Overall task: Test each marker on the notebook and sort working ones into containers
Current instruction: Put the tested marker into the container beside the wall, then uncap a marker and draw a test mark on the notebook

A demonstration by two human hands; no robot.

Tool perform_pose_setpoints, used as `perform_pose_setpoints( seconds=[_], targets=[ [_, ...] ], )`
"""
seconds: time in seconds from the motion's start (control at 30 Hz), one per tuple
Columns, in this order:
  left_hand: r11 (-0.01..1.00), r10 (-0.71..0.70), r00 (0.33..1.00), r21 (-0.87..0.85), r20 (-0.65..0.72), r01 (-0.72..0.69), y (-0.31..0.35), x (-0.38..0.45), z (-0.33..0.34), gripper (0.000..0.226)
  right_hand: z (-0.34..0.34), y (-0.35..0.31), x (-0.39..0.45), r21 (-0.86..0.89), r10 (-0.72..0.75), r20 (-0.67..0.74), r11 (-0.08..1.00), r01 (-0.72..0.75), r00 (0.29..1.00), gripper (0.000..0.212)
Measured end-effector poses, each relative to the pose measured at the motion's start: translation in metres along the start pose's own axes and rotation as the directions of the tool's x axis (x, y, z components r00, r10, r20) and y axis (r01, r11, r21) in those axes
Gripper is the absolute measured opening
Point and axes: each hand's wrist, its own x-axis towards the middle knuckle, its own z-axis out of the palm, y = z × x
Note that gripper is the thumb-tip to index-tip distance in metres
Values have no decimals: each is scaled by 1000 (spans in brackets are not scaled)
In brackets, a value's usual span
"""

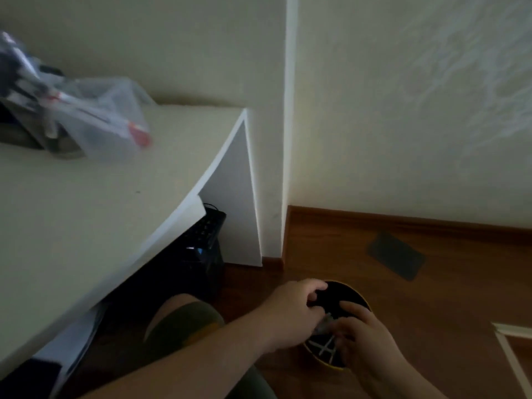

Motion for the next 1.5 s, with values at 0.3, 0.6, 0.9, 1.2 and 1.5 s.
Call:
perform_pose_setpoints(
  seconds=[0.3,0.6,0.9,1.2,1.5],
  targets=[
    [920,383,686,324,-619,-221,1,-242,-201,35,250,-119,-153,17,-384,728,838,545,567,33],
    [815,-124,190,9,-974,579,-203,-396,-350,32,501,-109,-186,-129,-307,906,454,882,291,22],
    [830,-44,251,104,-967,548,-237,-379,-361,13,579,-71,-145,-178,-380,885,256,950,269,5],
    [907,361,357,414,-862,83,-206,-360,-323,30,570,-55,-175,125,-231,971,696,707,55,33],
    [913,348,282,392,-894,115,-205,-362,-328,34,574,-50,-165,72,-210,969,751,656,133,36]
  ],
)
